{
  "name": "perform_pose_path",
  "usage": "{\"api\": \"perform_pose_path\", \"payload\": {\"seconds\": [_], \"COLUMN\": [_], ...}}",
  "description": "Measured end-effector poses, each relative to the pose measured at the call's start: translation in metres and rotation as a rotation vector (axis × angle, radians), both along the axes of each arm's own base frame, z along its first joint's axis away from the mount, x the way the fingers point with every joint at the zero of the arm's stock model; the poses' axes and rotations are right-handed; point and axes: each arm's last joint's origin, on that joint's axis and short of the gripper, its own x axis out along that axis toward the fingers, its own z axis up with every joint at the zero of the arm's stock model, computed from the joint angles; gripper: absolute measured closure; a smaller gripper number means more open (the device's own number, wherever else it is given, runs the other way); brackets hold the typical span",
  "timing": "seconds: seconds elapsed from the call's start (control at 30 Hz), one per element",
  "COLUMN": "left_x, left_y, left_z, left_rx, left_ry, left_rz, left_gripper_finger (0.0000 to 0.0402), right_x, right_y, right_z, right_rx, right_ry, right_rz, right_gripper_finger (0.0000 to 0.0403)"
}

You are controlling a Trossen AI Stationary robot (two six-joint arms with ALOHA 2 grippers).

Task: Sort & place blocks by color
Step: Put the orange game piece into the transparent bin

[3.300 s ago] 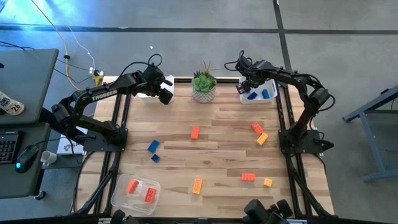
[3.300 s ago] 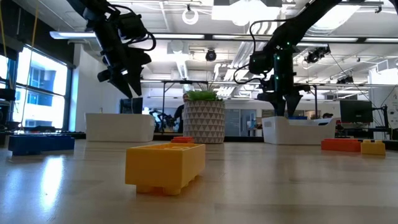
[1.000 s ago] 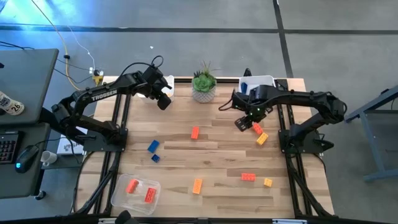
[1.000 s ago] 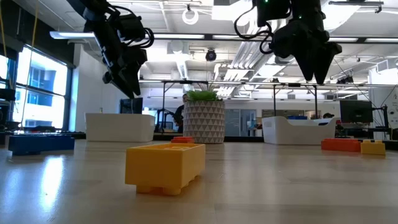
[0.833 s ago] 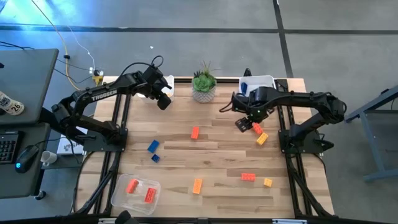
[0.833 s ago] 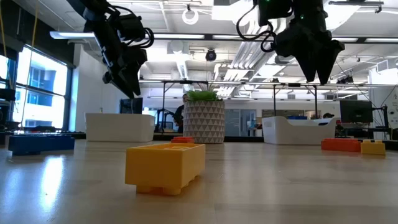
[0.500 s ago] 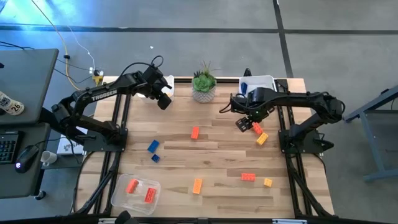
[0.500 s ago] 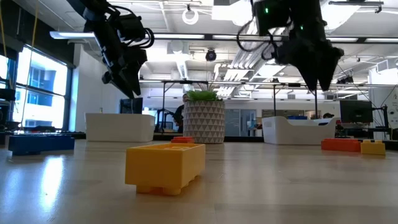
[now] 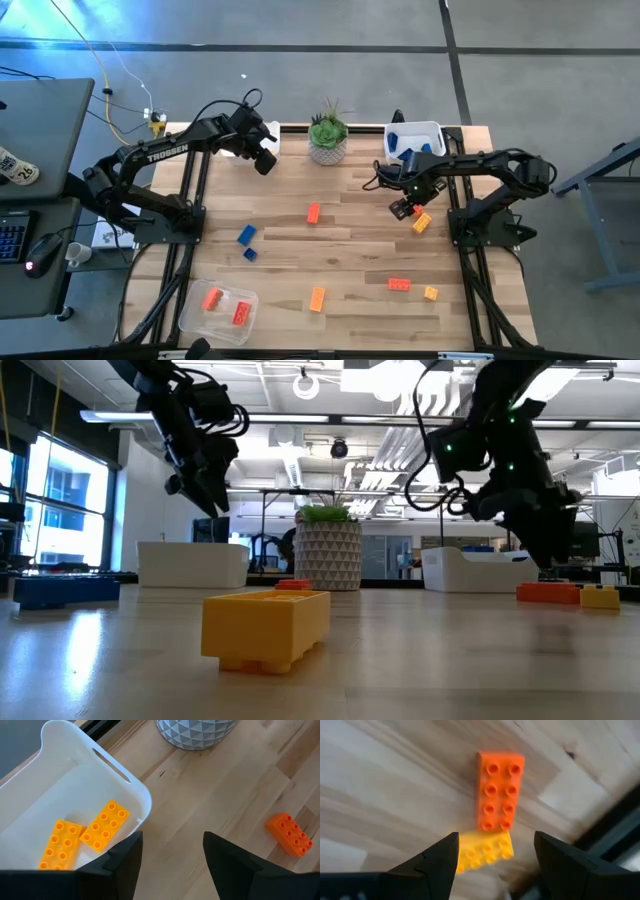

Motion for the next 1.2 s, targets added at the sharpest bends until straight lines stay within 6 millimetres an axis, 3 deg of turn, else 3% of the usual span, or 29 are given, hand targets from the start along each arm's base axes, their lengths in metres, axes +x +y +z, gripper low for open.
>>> {"api": "perform_pose_path", "payload": {"seconds": [0.43, 0.57, 0.8, 1.0, 1.2], "left_x": [0.001, 0.001, 0.001, 0.002, 0.005], "left_y": [0.001, 0.001, 0.001, 0.000, -0.003], "left_z": [0.001, 0.001, 0.001, 0.001, 0.002], "left_rx": [0.005, 0.004, -0.032, -0.148, -0.312], "left_ry": [-0.021, -0.022, -0.049, -0.136, -0.247], "left_rz": [0.024, 0.027, 0.100, 0.238, 0.286], "left_gripper_finger": [0.0204, 0.0204, 0.0204, 0.0204, 0.0204], "right_x": [-0.018, -0.021, -0.019, -0.010, 0.024], "right_y": [-0.004, -0.002, -0.003, -0.003, -0.004], "right_z": [-0.041, -0.047, -0.047, -0.040, -0.006], "right_rx": [0.005, 0.010, 0.017, 0.025, -0.022], "right_ry": [-0.048, -0.068, -0.091, -0.128, -0.279], "right_rz": [-0.032, -0.034, -0.036, -0.015, 0.074], "right_gripper_finger": [0.0159, 0.0184, 0.0293, 0.0293, 0.0293]}}
